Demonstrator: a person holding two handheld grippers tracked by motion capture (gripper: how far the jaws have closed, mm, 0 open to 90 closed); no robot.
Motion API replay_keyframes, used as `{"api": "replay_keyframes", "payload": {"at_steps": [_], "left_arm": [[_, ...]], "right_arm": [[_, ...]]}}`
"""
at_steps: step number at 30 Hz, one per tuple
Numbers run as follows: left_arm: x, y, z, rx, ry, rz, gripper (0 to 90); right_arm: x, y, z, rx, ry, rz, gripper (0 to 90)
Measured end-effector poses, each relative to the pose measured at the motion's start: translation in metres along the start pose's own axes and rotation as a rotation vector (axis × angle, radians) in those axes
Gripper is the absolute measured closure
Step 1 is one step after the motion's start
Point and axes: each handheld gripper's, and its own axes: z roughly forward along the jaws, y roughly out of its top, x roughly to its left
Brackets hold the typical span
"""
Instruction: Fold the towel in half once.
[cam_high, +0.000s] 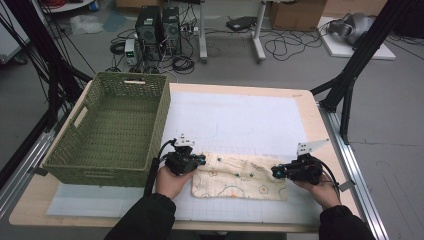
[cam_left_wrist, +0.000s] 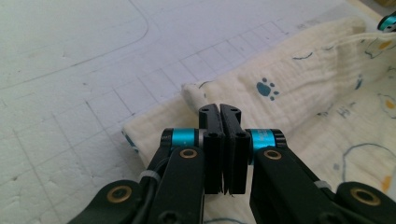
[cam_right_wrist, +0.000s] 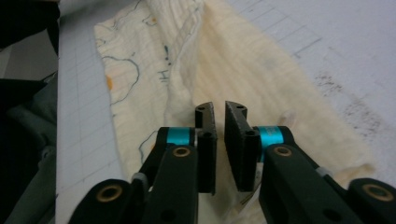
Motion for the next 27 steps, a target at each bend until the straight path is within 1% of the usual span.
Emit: {"api": "replay_keyframes", "payload": {"at_steps": [1, 2, 4, 5, 6, 7, 8, 9, 10, 11, 12, 13, 15, 17, 19, 21, 22, 24, 25, 26, 27], "left_arm": [[0.000, 0.000, 0.000, 0.000, 0.000, 0.000, 87.5], [-0.003, -0.003, -0.006, -0.004, -0.005, 0.014, 87.5], [-0.003, -0.005, -0.009, -0.002, -0.012, 0.009, 87.4], [-0.004, -0.007, -0.012, -0.007, -0.018, 0.007, 87.1], [-0.005, -0.009, -0.015, -0.005, -0.019, 0.015, 85.8], [-0.006, -0.011, -0.019, -0.007, -0.028, 0.011, 82.9], [-0.007, -0.013, -0.023, -0.013, -0.049, 0.007, 82.9], [-0.008, -0.013, -0.027, -0.019, -0.063, 0.012, 78.0], [-0.009, -0.013, -0.031, -0.023, -0.063, 0.018, 71.3], [-0.009, -0.013, -0.035, -0.032, -0.067, 0.014, 69.6], [-0.010, -0.012, -0.038, -0.037, -0.072, 0.009, 64.4], [-0.011, -0.010, -0.044, -0.045, -0.068, 0.016, 63.5], [-0.009, -0.009, -0.047, -0.051, -0.069, 0.010, 62.4], [-0.009, -0.009, -0.048, -0.053, -0.067, 0.013, 62.0], [-0.009, -0.009, -0.047, -0.050, -0.067, 0.008, 61.8], [-0.009, -0.011, -0.046, -0.035, -0.062, 0.011, 62.5], [-0.009, -0.013, -0.042, -0.018, -0.059, 0.016, 62.6], [-0.009, -0.015, -0.040, -0.011, -0.057, 0.018, 63.3], [-0.009, -0.016, -0.037, 0.002, -0.055, 0.024, 63.3], [-0.010, -0.018, -0.034, 0.010, -0.053, 0.024, 63.3], [-0.011, -0.020, -0.029, 0.028, -0.053, 0.038, 64.0]], "right_arm": [[0.000, 0.000, 0.000, 0.000, 0.000, 0.000, 85.0], [0.004, -0.001, -0.002, 0.000, 0.005, -0.009, 87.3], [0.005, -0.002, -0.004, -0.010, 0.011, -0.011, 87.7], [0.009, -0.004, -0.008, -0.028, 0.022, -0.011, 87.9], [0.010, -0.005, -0.011, -0.032, 0.025, -0.018, 87.9], [0.012, -0.006, -0.013, -0.033, 0.032, -0.018, 87.7], [0.012, -0.006, -0.013, -0.033, 0.032, -0.018, 87.7], [0.014, -0.007, -0.015, -0.032, 0.035, -0.021, 86.0], [0.016, -0.007, -0.017, -0.039, 0.039, -0.020, 83.6], [0.018, -0.008, -0.020, -0.051, 0.040, -0.018, 81.9], [0.020, -0.008, -0.025, -0.073, 0.028, -0.016, 78.3], [0.021, -0.008, -0.027, -0.080, 0.020, -0.022, 77.1], [0.022, -0.007, -0.029, -0.092, 0.013, -0.025, 74.6], [0.022, -0.006, -0.029, -0.091, 0.014, -0.027, 74.1], [0.023, -0.006, -0.028, -0.087, 0.013, -0.029, 72.9], [0.022, -0.007, -0.025, -0.082, 0.017, -0.027, 72.7], [0.022, -0.008, -0.024, -0.071, 0.014, -0.032, 72.2], [0.023, -0.008, -0.025, -0.074, 0.007, -0.037, 71.9], [0.023, -0.007, -0.030, -0.103, 0.016, -0.035, 71.8], [0.023, -0.007, -0.030, -0.103, 0.016, -0.035, 71.8], [0.024, -0.006, -0.035, -0.112, 0.010, -0.033, 71.7]]}}
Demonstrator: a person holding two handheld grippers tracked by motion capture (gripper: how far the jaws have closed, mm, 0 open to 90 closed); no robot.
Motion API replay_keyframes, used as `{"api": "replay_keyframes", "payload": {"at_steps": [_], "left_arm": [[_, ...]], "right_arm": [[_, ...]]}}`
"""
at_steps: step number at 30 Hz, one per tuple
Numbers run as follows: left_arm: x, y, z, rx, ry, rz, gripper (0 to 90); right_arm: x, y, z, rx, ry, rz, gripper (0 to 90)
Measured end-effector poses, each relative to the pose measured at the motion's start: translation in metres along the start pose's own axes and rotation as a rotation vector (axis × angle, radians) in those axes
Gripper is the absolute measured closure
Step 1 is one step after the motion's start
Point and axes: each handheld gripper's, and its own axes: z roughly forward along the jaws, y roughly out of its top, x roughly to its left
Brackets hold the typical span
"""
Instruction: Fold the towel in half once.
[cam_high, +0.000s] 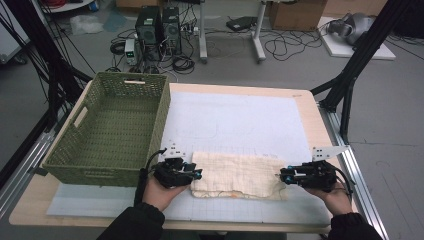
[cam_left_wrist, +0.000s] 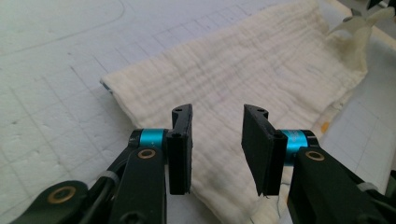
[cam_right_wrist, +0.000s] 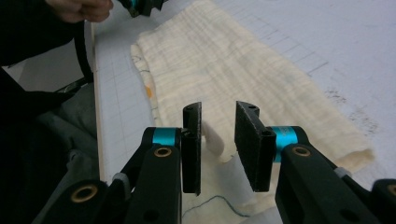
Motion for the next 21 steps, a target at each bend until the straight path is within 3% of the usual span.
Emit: {"api": "replay_keyframes", "payload": {"at_steps": [9, 12, 16, 21], "left_arm": [[-0.005, -0.006, 0.012, 0.058, 0.004, 0.036, 64.7], [-0.005, -0.008, 0.014, 0.073, 0.003, 0.040, 64.8], [-0.007, -0.012, 0.018, 0.095, 0.006, 0.048, 66.7], [-0.009, -0.015, 0.019, 0.091, 0.025, 0.082, 83.6]], "right_arm": [[0.000, -0.003, -0.001, -0.008, 0.001, 0.004, 73.3], [-0.002, -0.009, 0.007, 0.061, -0.003, -0.009, 72.7], [-0.003, -0.017, 0.014, 0.107, -0.012, -0.004, 71.8], [-0.006, -0.026, 0.025, 0.180, -0.004, -0.005, 72.7]]}}
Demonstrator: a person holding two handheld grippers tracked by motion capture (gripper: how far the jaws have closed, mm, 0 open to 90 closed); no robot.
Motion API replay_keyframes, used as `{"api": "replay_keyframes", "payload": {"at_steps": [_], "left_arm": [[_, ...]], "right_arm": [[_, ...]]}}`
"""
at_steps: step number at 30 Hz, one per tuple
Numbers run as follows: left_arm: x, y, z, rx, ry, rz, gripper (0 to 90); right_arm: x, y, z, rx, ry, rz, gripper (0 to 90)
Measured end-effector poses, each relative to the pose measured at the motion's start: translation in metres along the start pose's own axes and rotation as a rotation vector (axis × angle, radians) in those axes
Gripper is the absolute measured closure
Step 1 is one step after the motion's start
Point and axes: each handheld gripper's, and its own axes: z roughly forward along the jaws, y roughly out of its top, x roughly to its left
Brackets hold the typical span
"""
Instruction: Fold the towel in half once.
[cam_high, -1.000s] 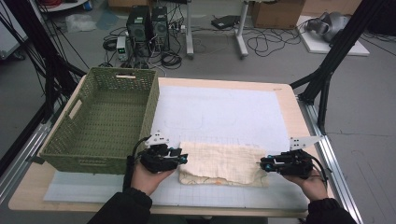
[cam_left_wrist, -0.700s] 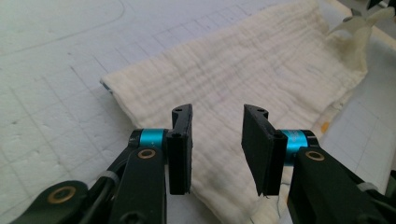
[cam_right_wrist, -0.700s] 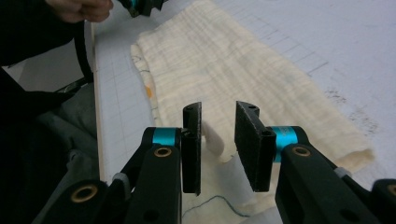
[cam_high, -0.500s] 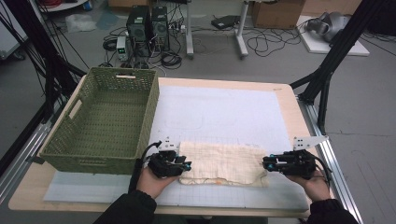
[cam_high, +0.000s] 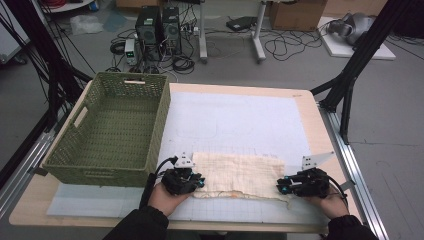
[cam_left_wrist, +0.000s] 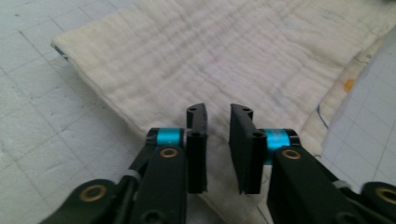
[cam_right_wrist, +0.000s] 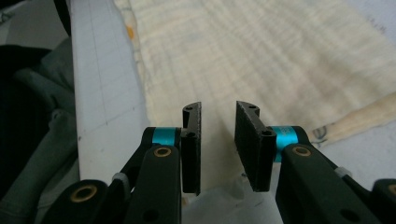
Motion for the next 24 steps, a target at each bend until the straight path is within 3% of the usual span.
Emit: {"api": "replay_keyframes", "payload": {"at_steps": [7, 14, 19, 24], "left_arm": [[0.001, -0.001, -0.002, -0.018, -0.018, 0.003, 89.2], [-0.004, 0.004, -0.015, -0.075, -0.051, -0.009, 89.3], [-0.007, -0.002, -0.012, -0.043, -0.055, 0.004, 89.2], [-0.004, -0.004, -0.011, -0.056, -0.044, 0.016, 85.9]], "right_arm": [[0.003, 0.000, 0.003, 0.029, -0.039, -0.045, 88.4], [0.004, 0.000, -0.001, 0.014, -0.042, -0.039, 88.9], [0.005, -0.001, 0.000, 0.028, -0.056, -0.048, 88.7], [0.005, 0.002, -0.001, -0.016, -0.050, -0.034, 78.1]]}}
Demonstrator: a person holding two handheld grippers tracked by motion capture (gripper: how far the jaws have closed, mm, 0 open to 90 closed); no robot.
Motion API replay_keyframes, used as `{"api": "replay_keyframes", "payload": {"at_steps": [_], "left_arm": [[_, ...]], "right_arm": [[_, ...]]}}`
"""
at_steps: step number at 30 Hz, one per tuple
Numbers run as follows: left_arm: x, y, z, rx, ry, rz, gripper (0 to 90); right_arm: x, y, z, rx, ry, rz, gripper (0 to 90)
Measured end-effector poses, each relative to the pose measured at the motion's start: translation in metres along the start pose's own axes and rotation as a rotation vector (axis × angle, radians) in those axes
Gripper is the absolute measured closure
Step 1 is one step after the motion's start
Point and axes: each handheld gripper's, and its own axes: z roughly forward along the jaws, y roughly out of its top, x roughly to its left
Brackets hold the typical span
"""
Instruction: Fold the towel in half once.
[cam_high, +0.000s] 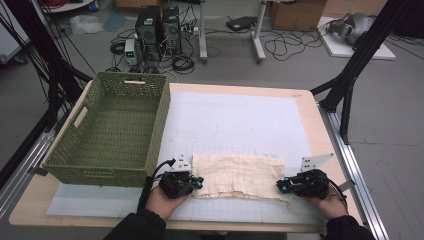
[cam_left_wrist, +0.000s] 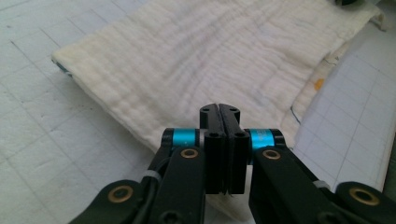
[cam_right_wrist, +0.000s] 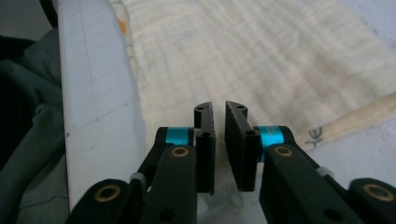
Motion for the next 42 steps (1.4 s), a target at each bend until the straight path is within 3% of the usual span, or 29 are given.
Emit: {"api": "replay_keyframes", "payload": {"at_steps": [7, 14, 21, 34, 42], "left_arm": [[0.004, 0.001, 0.001, -0.040, 0.020, 0.022, 70.0], [0.003, 0.004, 0.001, -0.089, 0.034, 0.024, 58.4], [0.005, 0.003, 0.002, -0.093, 0.038, 0.032, 55.3], [0.006, 0.003, -0.001, -0.136, 0.048, 0.036, 53.4], [0.005, 0.003, 0.000, -0.127, 0.052, 0.044, 52.7]], "right_arm": [[-0.003, 0.009, 0.000, -0.087, -0.021, 0.038, 65.2], [0.000, 0.011, 0.004, -0.110, -0.054, 0.055, 55.4], [0.007, 0.011, 0.011, -0.086, -0.081, 0.018, 49.8], [0.009, 0.009, 0.009, -0.093, -0.097, 0.018, 48.0], [0.008, 0.009, 0.008, -0.096, -0.102, 0.018, 48.0]]}}
